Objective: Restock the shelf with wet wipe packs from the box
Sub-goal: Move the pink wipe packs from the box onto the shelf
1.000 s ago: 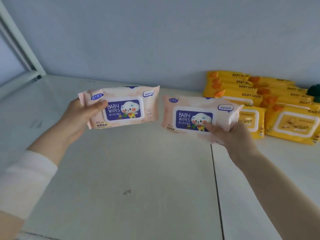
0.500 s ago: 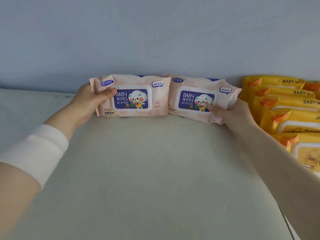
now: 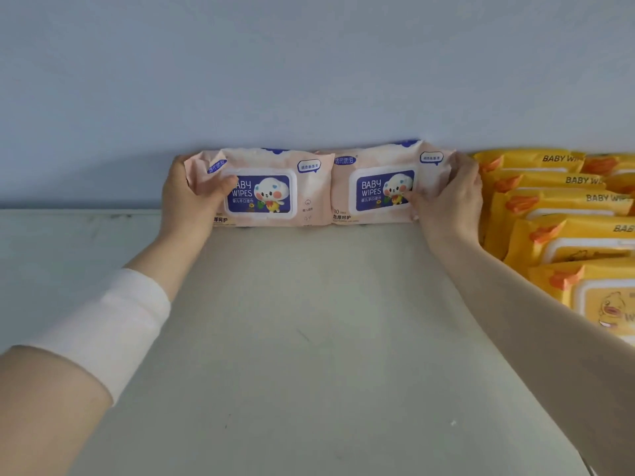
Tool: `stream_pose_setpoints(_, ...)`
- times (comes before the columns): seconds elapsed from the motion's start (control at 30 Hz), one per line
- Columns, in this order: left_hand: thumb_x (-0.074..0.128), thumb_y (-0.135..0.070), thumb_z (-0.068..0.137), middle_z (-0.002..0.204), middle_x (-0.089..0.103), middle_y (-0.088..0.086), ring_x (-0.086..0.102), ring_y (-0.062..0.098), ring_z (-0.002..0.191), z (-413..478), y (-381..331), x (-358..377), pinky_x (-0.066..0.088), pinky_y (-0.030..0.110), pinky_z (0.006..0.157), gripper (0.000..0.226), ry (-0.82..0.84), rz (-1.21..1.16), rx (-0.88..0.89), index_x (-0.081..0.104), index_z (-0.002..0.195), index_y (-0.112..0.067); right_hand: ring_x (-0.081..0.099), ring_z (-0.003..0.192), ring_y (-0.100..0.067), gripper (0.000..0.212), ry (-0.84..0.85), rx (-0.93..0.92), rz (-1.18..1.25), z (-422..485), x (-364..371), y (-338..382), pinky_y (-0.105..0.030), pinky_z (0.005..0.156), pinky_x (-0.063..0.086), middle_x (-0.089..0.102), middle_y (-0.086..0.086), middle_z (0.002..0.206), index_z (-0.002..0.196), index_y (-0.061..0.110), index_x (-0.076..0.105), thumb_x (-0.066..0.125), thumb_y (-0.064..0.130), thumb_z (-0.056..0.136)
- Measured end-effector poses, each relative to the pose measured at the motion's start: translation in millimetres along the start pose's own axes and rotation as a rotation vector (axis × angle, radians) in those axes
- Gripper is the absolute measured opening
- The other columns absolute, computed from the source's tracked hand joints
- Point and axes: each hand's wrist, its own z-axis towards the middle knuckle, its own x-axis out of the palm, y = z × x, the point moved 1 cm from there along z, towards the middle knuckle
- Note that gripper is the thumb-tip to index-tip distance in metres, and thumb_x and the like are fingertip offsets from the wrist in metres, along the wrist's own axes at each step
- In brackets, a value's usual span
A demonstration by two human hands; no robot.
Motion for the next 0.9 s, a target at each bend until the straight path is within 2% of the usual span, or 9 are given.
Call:
stream_pose_setpoints(0.03,0.070,-0.016,0.081,0.114,0.052,-0.002,0.054,0.012,0.098,-2,-2,1,0.042,0.003,0.064,0.052,-0.023,0.033,-0.001,0.043,0.125,-0.006,0.032,0.133,-0.026,0.083,0.012,-0.039,-0.062,-4,0,2,-0.029,0.108,0.027,0.032,-0.012,0.145,0.146,0.010,0.019,0.070,0.018,0.081)
stream_pose_setpoints(0.1,0.076,-0.019,0.075,0.129,0.047,0.005,0.050,0.020,0.116,-6,-4,2,0.042,0.018,0.092,0.073,-0.055,0.141,0.045,0.035,0.133,-0.005,0.017,0.141,-0.031,0.087,0.040,-0.137,-0.227,-13,0,6,-0.035,0.115,0.018,0.016,-0.015,0.153,0.150,0.011,0.008,0.065,0.022,0.085)
stream_pose_setpoints(0.17,0.079,-0.024,0.071,0.142,0.036,0.013,0.035,0.028,0.132,-19,-14,3,0.028,0.033,0.109,0.090,-0.066,0.357,0.103,0.026,0.141,-0.007,0.000,0.145,-0.036,0.084,0.075,-0.250,-0.414,-24,-7,8,-0.041,0.117,0.011,-0.001,-0.019,0.157,0.150,0.011,0.004,0.060,0.027,0.088)
stream_pose_setpoints(0.3,0.071,-0.029,0.080,0.157,0.005,0.018,0.010,0.034,0.144,-67,-61,18,0.015,0.043,0.117,0.084,0.074,0.749,0.311,0.023,0.147,-0.014,-0.010,0.145,-0.036,0.071,0.154,-0.469,-0.694,-41,-41,14,-0.044,0.118,0.001,-0.009,-0.019,0.157,0.151,0.013,0.007,0.047,0.027,0.094)
stream_pose_setpoints(0.4,0.059,-0.027,0.089,0.158,0.005,0.016,0.007,0.032,0.145,-106,-113,46,0.007,0.047,0.118,0.069,0.325,1.033,0.582,0.023,0.146,-0.011,-0.012,0.145,-0.036,0.064,0.179,-0.545,-0.868,-50,-88,12,-0.050,0.117,-0.001,-0.005,-0.018,0.158,0.150,0.013,0.012,0.041,0.026,0.095)
stream_pose_setpoints(0.5,0.047,-0.028,0.095,0.154,0.019,0.017,0.011,0.031,0.145,-161,-171,83,0.005,0.051,0.116,0.060,0.499,1.256,0.694,0.022,0.146,-0.010,-0.009,0.145,-0.037,0.061,0.178,-0.489,-0.922,-61,-161,-4,-0.052,0.117,-0.001,-0.002,-0.018,0.158,0.150,0.013,0.015,0.038,0.030,0.096)
stream_pose_setpoints(0.63,0.048,-0.036,0.093,0.146,0.035,0.018,0.023,0.034,0.140,-261,-241,132,0.011,0.053,0.114,0.054,0.544,1.372,0.806,0.035,0.137,-0.008,-0.003,0.146,-0.035,0.064,0.182,-0.391,-0.943,-87,-279,-57,-0.053,0.117,0.002,0.004,-0.015,0.158,0.150,0.015,0.013,0.042,0.031,0.095)
stream_pose_setpoints(0.73,0.049,-0.037,0.092,0.146,0.038,0.016,0.029,0.034,0.138,-350,-289,182,0.017,0.054,0.113,0.054,0.634,1.333,0.902,0.037,0.137,-0.009,-0.001,0.146,-0.034,0.065,0.218,-0.222,-0.999,-113,-383,-124,-0.053,0.117,0.002,0.006,-0.014,0.158,0.149,0.016,0.015,0.044,0.035,0.095)
stream_pose_setpoints(0.9,0.049,-0.037,0.091,0.141,0.044,0.016,0.040,0.033,0.131,-509,-348,280,0.033,0.042,0.105,0.052,0.869,1.144,1.080,0.040,0.136,-0.011,0.003,0.145,-0.037,0.061,0.293,0.145,-1.109,-161,-544,-246,-0.057,0.116,0.005,0.016,-0.016,0.155,0.147,0.013,0.024,0.042,0.040,0.095)
